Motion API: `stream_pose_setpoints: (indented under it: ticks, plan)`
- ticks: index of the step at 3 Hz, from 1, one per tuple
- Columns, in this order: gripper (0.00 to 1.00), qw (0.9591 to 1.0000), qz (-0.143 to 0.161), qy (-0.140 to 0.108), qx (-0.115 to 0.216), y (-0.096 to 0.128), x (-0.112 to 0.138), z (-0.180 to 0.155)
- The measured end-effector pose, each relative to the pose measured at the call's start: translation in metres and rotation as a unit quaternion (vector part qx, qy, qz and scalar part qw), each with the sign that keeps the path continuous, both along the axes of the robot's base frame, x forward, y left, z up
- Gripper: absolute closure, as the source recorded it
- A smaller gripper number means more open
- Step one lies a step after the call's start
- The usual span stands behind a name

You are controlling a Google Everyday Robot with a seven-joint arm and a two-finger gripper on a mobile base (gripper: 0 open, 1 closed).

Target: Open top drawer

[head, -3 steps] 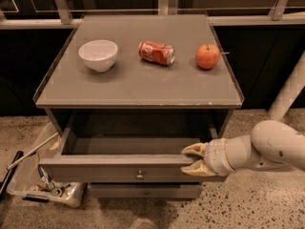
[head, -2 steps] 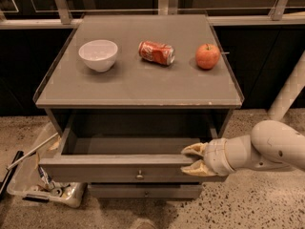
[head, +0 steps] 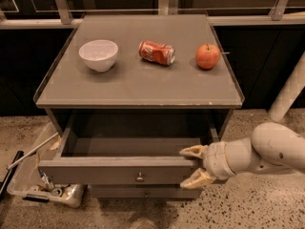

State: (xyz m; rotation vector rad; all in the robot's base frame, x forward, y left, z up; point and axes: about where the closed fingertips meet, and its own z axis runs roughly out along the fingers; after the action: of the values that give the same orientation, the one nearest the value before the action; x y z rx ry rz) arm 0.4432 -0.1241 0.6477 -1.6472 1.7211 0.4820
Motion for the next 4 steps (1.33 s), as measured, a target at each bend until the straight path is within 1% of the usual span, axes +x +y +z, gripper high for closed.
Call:
stream_pose_setpoints:
  ticks: [1, 4]
  plan:
    - [0.15, 0.9996, 0.021, 0.012, 0.015, -0.0009, -0.0260, -0.0114]
    - [0.85, 0.9994, 0.024, 0.016, 0.021, 0.0017, -0.0297, -0.0030]
